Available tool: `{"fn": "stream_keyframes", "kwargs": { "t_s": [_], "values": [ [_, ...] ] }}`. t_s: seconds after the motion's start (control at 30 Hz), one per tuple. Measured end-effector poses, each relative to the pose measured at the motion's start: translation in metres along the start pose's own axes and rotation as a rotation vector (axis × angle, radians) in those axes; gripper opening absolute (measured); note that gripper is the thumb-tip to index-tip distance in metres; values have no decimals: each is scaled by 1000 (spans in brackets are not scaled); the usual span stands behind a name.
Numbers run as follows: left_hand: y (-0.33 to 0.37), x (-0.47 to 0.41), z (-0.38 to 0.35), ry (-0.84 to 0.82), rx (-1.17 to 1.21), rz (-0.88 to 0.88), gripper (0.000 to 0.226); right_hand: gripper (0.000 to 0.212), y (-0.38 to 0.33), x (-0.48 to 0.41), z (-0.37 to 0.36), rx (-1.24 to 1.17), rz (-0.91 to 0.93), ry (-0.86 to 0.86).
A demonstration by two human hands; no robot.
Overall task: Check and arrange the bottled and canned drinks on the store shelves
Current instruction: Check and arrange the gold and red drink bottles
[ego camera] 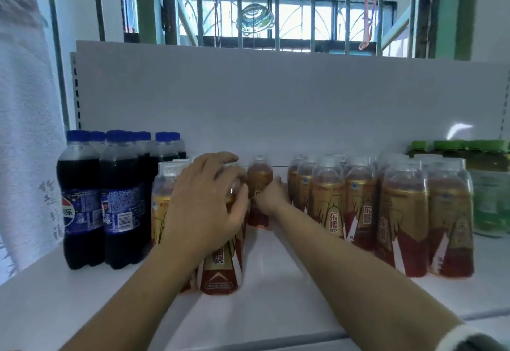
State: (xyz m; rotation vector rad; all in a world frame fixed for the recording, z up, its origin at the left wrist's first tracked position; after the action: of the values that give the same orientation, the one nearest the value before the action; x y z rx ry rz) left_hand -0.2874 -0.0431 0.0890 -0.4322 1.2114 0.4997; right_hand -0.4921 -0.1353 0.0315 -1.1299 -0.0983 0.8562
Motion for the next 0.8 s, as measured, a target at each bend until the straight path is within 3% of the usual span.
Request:
{"fn": "stream_keyframes", "kwargs": {
  "t_s": [0.1, 0.23, 0.33, 0.4, 0.47, 0.6, 0.8],
  "values": [
    [2, -2, -2, -49, -42, 18, 38, 38, -33, 23, 33, 90, 268, 16],
    [21, -9, 0, -61, -98, 9, 35, 35, -68, 54, 106, 454, 553, 205],
    [57, -7, -3, -54, -26, -98, 33, 35, -69, 54, 157, 614, 570, 379],
    [77, -1, -15, -133, 97, -87, 35, 42, -59, 45, 171, 757, 496, 337],
    [86, 5, -38, -259, 262, 43, 39, 48, -50, 42, 174, 864, 446, 249],
    [85, 19, -85, -550, 618, 524, 60, 50, -34, 36, 173, 715, 428, 211],
    [86, 27, -119, -657, 878, 775, 76, 40, -42, 43, 184, 181, 535, 279]
  ]
}}
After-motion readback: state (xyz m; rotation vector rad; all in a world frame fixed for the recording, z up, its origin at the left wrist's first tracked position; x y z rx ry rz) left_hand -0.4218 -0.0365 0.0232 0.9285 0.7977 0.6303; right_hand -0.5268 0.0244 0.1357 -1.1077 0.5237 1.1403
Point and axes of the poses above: each hand's wrist, its own x-axis away from the middle knuckle, its own z-axis out of the back of the hand, y = z × x, the point moved 6 cm from there along -x, towards the middle knuckle, and after that the axes turned 9 degrees about y, right-handed, at the moved point
